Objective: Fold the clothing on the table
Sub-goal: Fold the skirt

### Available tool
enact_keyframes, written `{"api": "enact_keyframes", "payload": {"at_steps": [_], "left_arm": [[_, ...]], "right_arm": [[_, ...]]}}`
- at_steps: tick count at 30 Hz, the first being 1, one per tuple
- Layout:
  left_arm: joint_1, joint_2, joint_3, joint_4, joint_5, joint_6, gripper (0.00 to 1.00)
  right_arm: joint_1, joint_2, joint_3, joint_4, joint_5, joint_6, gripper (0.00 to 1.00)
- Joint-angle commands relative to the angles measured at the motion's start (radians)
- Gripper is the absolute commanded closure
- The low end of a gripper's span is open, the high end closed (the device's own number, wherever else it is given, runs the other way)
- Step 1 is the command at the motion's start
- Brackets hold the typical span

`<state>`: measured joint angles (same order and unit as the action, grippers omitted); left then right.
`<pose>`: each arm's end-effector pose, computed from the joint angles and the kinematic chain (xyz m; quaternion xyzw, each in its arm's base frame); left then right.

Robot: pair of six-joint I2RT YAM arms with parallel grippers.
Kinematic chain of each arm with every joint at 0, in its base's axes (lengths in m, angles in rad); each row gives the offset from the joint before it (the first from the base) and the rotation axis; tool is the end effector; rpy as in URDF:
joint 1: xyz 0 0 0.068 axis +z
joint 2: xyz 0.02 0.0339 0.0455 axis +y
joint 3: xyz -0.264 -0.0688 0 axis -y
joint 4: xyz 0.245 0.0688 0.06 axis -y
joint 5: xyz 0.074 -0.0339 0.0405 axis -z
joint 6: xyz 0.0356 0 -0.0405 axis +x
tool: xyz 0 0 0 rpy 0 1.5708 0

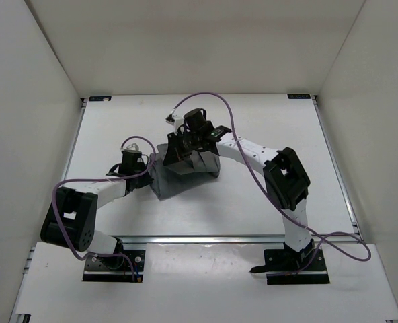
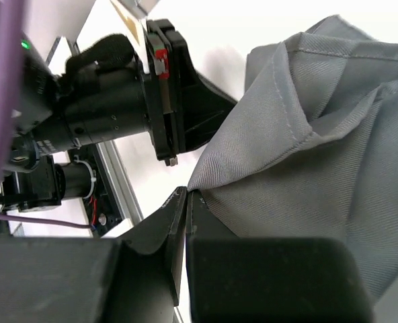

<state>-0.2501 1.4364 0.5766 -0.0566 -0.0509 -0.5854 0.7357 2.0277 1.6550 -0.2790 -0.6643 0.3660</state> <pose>0.2491 -0.0618 0.1417 -0.1660 0.9320 -0.1083 0.3034 0.3319 0.3301 0.2552 -0.2979 0.8063 0.4685 0.2043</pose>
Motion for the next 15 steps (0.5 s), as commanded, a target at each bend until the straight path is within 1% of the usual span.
{"api": "enact_keyframes", "payload": {"at_steps": [1,6,10,15], "left_arm": [[0.002,-0.021,-0.026,-0.029,0.008,-0.007,0.97],[-0.006,-0.022,-0.034,-0.008,0.011,-0.014,0.97],[-0.005,-0.027,-0.041,-0.012,0.019,-0.01,0.97],[0.0,-0.028,-0.043,-0.005,0.02,-0.013,0.97]], "right_arm": [[0.036,-0.011,0.045,0.037,-0.029,0.042,1.0],[0.079,0.057,0.069,0.035,-0.029,0.057,1.0],[0.117,0.097,0.086,0.04,-0.063,0.076,1.0],[0.133,0.14,0.095,0.046,-0.06,0.09,1.0]]}}
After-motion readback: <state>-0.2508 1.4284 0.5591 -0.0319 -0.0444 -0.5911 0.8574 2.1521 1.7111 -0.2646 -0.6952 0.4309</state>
